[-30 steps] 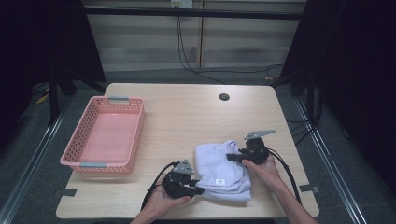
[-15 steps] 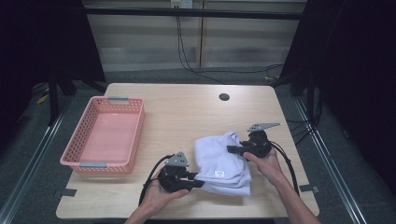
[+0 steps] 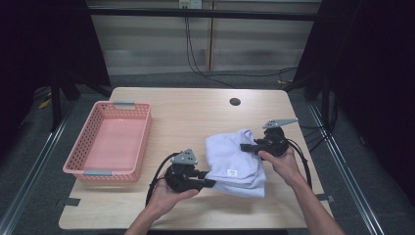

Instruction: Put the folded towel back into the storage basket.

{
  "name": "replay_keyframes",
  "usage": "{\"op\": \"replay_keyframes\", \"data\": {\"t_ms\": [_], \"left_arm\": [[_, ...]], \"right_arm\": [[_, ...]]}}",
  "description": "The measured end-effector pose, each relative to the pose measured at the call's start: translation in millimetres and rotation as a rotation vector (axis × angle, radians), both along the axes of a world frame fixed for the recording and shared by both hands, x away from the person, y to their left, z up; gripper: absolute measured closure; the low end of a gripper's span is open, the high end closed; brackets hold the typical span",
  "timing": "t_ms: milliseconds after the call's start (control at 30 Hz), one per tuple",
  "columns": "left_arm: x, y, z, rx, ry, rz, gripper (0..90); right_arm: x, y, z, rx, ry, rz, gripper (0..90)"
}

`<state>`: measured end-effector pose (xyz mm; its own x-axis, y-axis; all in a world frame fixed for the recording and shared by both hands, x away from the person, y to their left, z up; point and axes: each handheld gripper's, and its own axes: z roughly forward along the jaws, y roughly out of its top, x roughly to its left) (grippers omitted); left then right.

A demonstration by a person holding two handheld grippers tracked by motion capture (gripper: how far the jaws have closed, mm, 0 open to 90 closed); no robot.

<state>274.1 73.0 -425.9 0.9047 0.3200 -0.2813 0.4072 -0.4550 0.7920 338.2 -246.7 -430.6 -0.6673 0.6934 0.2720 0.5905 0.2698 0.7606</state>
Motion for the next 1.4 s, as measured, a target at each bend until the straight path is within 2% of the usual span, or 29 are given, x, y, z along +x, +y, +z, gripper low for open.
{"op": "replay_keyframes", "data": {"t_ms": [233,333,600,900,1000,1067,1333,1400], "left_arm": [[2.5,4.3,11.9,-0.019,-0.015,0.014,67.9],[4.3,9.4,16.2,-0.034,-0.016,0.023,67.9],[10.7,26.0,25.6,-0.04,-0.029,0.043,67.9],[17.5,50.1,33.1,-0.046,-0.032,0.081,67.8],[19.1,60.1,35.4,-0.03,-0.032,0.109,67.8],[20.0,67.8,36.4,-0.043,-0.021,0.124,67.8],[25.1,97.1,40.8,-0.048,-0.034,0.156,67.9],[26.0,104.0,41.6,-0.066,-0.028,0.168,67.9]], "right_arm": [[6.8,3.1,17.1,0.022,-0.023,-0.005,66.7],[9.1,6.4,20.4,0.022,-0.029,0.001,66.7],[19.3,20.7,31.7,0.032,-0.043,0.018,66.7],[37.1,46.9,38.7,0.048,-0.052,0.048,66.7],[41.6,55.6,40.9,0.049,-0.058,0.059,66.7],[45.2,62.1,42.9,0.046,-0.062,0.069,66.7],[58.5,90.8,46.6,0.066,-0.067,0.101,66.8],[61.6,97.1,48.2,0.07,-0.067,0.107,66.8]]}}
